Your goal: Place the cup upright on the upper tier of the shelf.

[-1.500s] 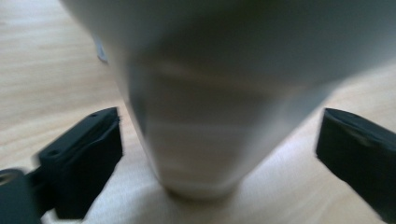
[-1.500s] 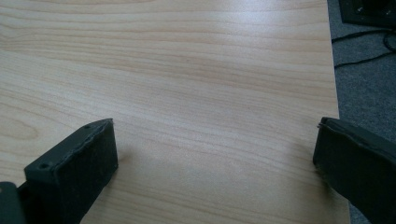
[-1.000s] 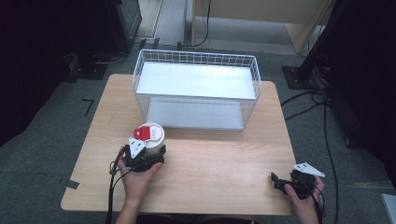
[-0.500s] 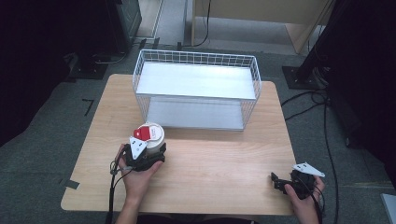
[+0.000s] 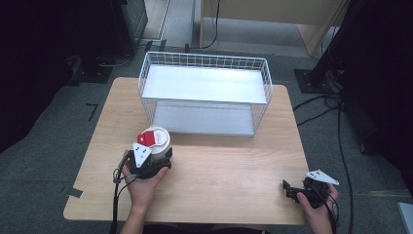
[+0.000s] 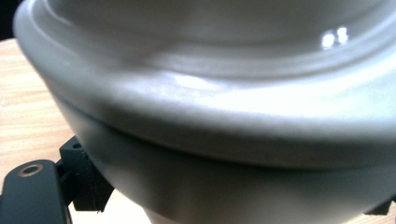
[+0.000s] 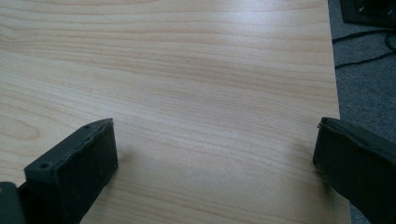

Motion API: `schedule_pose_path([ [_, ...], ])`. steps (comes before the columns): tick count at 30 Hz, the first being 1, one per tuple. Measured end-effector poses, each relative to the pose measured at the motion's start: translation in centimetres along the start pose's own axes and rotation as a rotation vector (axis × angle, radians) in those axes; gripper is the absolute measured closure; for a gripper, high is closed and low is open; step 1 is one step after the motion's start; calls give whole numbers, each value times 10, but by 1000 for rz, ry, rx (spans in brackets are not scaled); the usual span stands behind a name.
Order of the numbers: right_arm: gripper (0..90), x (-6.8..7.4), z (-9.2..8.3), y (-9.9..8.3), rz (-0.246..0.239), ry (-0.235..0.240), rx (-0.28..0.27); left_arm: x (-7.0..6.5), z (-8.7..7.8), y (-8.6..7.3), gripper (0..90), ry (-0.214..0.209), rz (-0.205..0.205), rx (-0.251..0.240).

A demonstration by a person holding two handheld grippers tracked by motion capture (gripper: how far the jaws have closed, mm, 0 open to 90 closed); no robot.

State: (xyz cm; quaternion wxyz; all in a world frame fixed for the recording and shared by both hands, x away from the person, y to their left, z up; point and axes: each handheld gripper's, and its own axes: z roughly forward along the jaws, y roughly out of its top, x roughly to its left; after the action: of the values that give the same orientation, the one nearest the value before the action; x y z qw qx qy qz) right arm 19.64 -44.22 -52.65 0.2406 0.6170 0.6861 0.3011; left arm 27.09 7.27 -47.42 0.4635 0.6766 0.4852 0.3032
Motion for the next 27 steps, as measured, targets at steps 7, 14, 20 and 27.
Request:
schedule_pose_path([
  [7, 0, 0, 0, 0, -2, -2, 0, 0, -2, 9, 101, 3, -4, -27],
  [14, 0, 0, 0, 0, -2, -1, -1, -1, -2, 24, 101, 12, 12, -79],
  [20, 0, 0, 0, 0, -1, -1, -1, -4, 0, 34, 101, 5, 20, -104],
  [27, 0, 0, 0, 0, -1, -2, -1, -11, -1, 50, 101, -1, 47, -134],
])
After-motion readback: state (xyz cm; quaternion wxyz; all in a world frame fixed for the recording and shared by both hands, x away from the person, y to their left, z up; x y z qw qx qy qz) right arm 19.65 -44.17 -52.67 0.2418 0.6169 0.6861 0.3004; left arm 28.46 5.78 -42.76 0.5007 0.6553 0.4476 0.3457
